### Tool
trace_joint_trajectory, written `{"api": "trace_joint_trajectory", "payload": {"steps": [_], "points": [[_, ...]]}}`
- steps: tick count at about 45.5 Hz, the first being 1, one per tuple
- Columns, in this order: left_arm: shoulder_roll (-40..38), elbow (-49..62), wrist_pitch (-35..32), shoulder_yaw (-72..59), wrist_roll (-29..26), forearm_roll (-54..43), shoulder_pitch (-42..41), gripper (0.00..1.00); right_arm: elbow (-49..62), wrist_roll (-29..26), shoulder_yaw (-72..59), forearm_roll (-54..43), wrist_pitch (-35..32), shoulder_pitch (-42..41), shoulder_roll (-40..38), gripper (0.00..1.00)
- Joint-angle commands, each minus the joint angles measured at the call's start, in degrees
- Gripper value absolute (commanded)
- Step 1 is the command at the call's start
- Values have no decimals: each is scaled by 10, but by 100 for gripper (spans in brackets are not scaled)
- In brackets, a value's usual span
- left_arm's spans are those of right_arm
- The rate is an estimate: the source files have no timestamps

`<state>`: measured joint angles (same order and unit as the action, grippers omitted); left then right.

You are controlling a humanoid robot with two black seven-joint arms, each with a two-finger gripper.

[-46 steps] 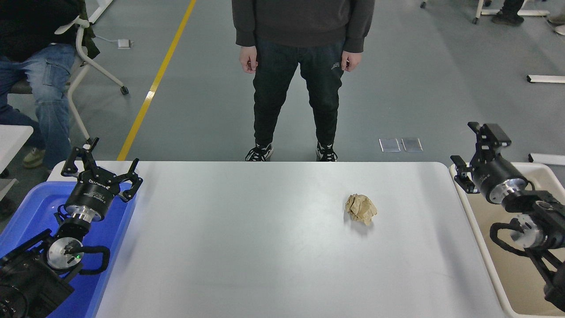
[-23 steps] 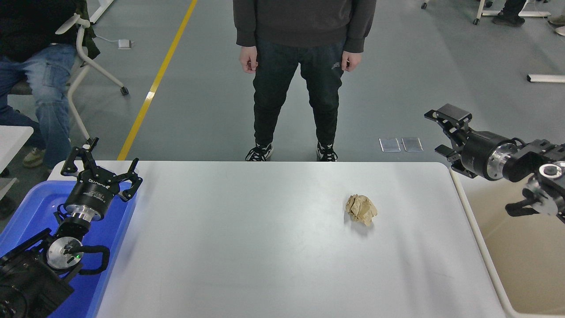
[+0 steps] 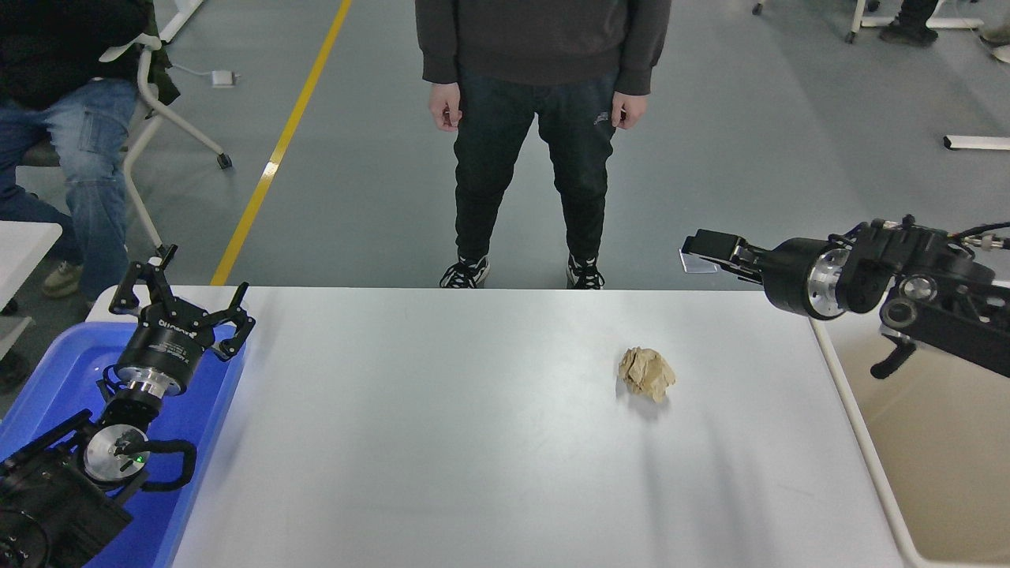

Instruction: Clean the table surface

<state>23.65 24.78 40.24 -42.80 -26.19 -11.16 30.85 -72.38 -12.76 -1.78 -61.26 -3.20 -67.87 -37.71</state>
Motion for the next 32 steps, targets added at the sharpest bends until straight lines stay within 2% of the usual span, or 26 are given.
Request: {"api": "trace_joint_trajectory", "payload": {"steps": [1,15,26,32], "points": [[0,0,0,0,0,0,0,100,90,1,-110,-63,-7,-30,98,100],[0,0,0,0,0,0,0,100,196,6,-118,-64,-4,-17,206,100],[0,0,0,0,0,0,0,100,243,16,-133,-65,3,14,219,100],[0,0,0,0,0,0,0,100,274,19,-134,-65,9,37,254,100]]}}
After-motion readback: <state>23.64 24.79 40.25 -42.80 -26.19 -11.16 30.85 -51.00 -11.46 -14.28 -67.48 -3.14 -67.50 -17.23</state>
